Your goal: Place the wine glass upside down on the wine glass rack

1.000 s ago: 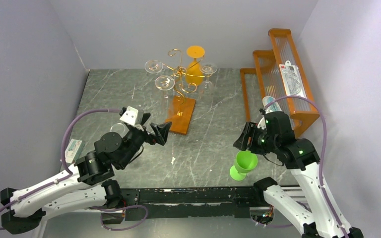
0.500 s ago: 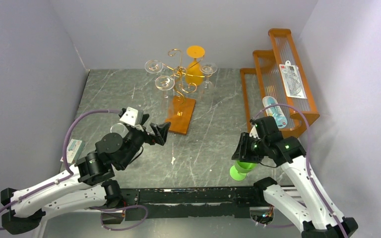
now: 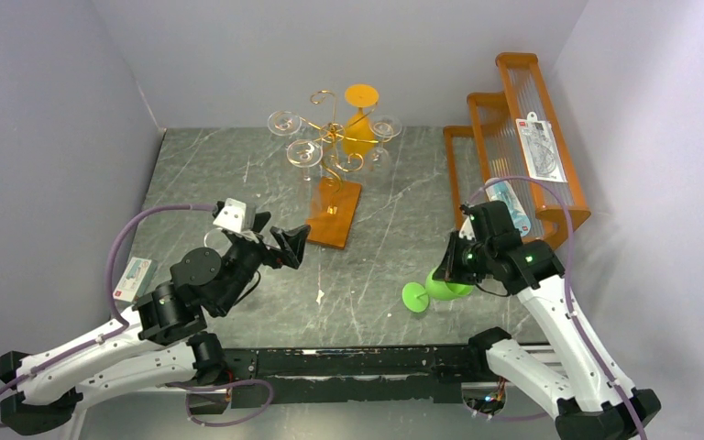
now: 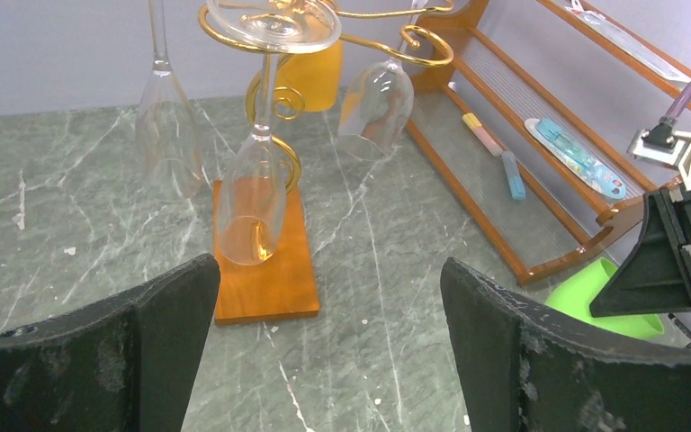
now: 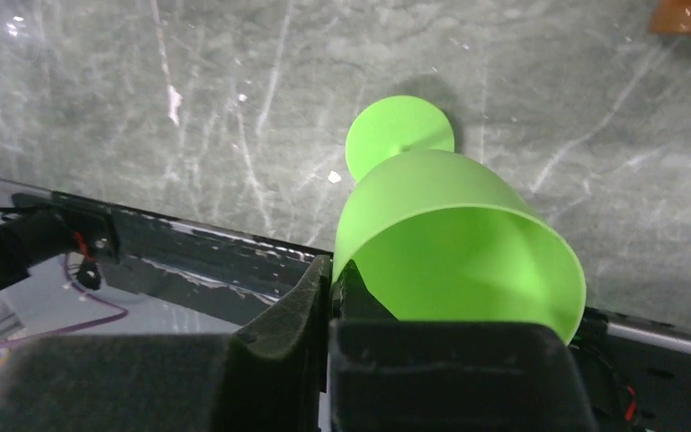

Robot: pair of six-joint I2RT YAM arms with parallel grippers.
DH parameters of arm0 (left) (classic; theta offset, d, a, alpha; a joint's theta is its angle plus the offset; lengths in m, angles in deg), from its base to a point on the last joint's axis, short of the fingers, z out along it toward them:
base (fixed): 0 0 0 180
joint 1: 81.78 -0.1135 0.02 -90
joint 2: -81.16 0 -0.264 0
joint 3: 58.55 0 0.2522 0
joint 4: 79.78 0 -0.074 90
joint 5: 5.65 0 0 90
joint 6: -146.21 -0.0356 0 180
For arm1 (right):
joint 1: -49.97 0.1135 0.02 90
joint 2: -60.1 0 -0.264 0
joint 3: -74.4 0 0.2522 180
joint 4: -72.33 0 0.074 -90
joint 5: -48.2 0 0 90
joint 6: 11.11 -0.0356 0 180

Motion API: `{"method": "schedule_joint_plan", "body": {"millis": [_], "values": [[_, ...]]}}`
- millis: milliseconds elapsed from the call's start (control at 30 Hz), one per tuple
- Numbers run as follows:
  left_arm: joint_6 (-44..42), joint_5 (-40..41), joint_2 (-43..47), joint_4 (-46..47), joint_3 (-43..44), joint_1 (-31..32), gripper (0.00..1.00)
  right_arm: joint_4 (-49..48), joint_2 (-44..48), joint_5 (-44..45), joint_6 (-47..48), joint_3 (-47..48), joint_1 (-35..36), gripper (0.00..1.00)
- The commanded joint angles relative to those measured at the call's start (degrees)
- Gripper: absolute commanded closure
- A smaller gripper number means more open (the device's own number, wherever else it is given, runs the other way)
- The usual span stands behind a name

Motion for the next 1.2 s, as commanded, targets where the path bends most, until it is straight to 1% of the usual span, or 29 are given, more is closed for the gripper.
{"method": "schedule_joint_plan", "body": {"millis": [0, 67, 133, 233, 267, 367, 400, 433, 533, 600, 733, 833, 933, 1033, 1067, 1100, 1133, 1167], "values": [[1.4, 1.3, 0.1, -1.6, 1.3, 0.3, 0.03, -3.2, -0.7, -3.6, 0.8, 3.1, 0.1, 1.0], [4.1, 2.9, -0.1, -3.2, 1.9, 0.3, 0.03, -6.7, 0.2, -6.5, 0.3, 3.3, 0.1, 1.0], [10.7, 6.3, -0.4, -6.6, 2.6, 0.2, 0.03, -12.0, 1.5, -9.5, -0.6, 2.3, 0.1, 1.0], [26.1, 10.8, -1.0, -14.3, 3.0, 0.2, 0.03, -20.8, 3.3, -14.8, -2.9, -0.1, 0.1, 1.0], [33.0, 11.4, -1.2, -16.9, 2.9, 0.3, 0.03, -24.4, 4.0, -16.2, -3.7, -1.1, 0.1, 1.0], [51.5, 10.7, -0.8, -26.2, 2.1, 0.3, 0.03, -35.7, 5.8, -19.2, -6.9, -4.3, 0.1, 1.0], [55.8, 9.4, -0.1, -27.6, 1.3, 0.3, 0.03, -39.5, 6.3, -20.4, -8.1, -5.3, 0.1, 1.0], [57.4, 8.2, 1.0, -27.1, 0.0, 0.2, 0.03, -43.6, 6.6, -21.8, -9.2, -6.7, 0.1, 1.0], [55.9, 4.8, 4.4, -19.4, -4.9, 0.3, 0.05, -55.1, 7.4, -26.3, -13.0, -9.8, 0.1, 1.0], [54.6, 3.7, 5.7, -14.7, -7.3, 0.3, 0.05, -59.8, 6.9, -29.3, -14.7, -10.5, 0.1, 1.0], [47.9, 0.2, 3.9, -7.1, -8.9, 0.3, 0.04, -61.0, 5.1, -31.6, -14.8, -9.7, 0.1, 1.0], [35.6, -4.7, 0.0, 1.4, -9.3, 0.3, 0.04, -62.9, 4.8, -33.0, -15.6, -10.5, 0.2, 1.0], [29.7, -6.9, -4.3, 4.2, -7.7, 0.3, 0.04, -64.1, 3.7, -33.8, -17.0, -10.8, 0.4, 1.0], [24.9, -8.8, -6.4, 8.7, -7.3, 0.2, 0.04, -64.7, 3.3, -33.9, -17.1, -10.9, 0.5, 1.0], [23.7, -9.4, -6.8, 10.3, -7.4, 0.2, 0.05, -64.9, 3.4, -34.0, -17.2, -10.9, 0.6, 1.0], [22.7, -9.6, -7.2, 11.6, -7.6, 0.3, 0.09, -65.2, 3.3, -34.3, -17.4, -11.1, 0.6, 1.0], [21.9, -9.5, -7.6, 12.9, -7.6, 0.2, 0.18, -65.3, 3.2, -34.6, -17.6, -11.2, 0.7, 1.0], [21.2, -9.2, -8.0, 13.4, -7.4, 0.2, 0.24, -65.5, 3.1, -35.0, -17.7, -11.4, 0.8, 1.0]]}}
